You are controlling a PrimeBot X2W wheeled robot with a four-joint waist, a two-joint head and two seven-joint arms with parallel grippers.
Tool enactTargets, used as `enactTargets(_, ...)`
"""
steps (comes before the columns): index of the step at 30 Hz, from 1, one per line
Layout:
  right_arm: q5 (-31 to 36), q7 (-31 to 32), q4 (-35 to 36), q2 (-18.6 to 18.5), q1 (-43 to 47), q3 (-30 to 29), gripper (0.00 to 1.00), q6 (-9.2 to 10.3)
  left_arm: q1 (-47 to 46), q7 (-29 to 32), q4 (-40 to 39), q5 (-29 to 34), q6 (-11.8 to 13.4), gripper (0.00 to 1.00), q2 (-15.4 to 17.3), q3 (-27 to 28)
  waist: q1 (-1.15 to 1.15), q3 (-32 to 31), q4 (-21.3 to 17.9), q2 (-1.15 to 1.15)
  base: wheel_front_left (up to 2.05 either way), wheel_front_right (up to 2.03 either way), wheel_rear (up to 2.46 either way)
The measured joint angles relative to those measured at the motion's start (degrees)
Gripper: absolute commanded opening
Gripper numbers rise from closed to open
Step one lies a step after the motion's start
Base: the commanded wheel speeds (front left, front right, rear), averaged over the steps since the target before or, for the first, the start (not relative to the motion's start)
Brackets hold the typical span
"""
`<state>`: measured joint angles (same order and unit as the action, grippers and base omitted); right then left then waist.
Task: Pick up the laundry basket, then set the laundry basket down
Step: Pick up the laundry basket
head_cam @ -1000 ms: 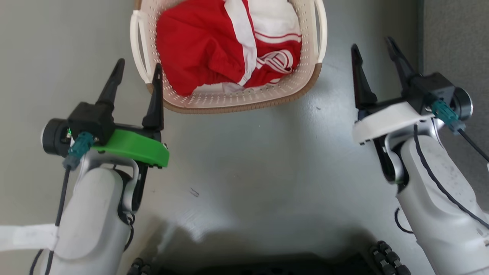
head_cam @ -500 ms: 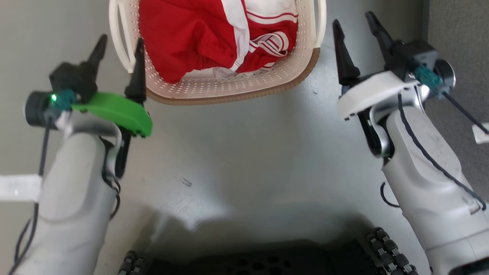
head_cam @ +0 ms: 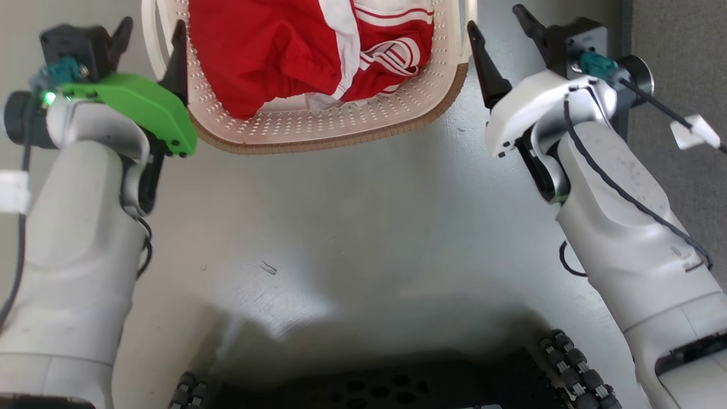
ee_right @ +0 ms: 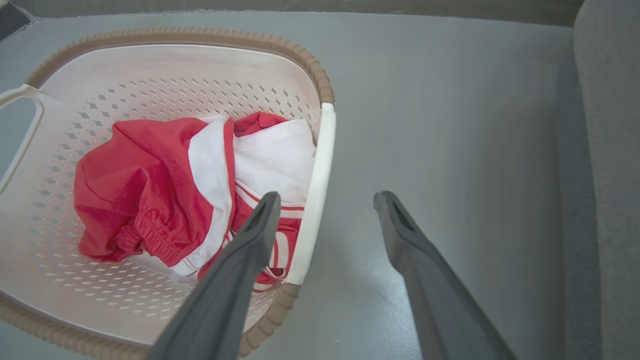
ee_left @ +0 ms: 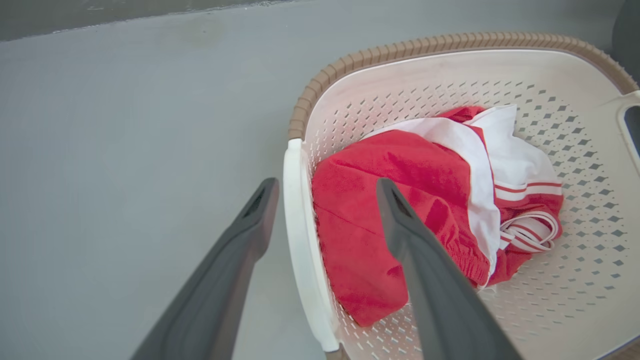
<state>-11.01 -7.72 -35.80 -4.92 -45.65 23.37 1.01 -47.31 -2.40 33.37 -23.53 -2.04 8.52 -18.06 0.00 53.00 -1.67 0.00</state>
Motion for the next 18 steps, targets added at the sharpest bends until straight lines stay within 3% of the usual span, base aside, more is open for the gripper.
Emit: enactTargets(18,-3.77,7.16,-12.91,1.15,-10.43,2.72,1.00,-3.11,-8.45,6.95,13.56,-3.10,-3.08,1.00,0.02,0.36,0.00,0.81,-0.86,0.00,0.00,0.00,0.00)
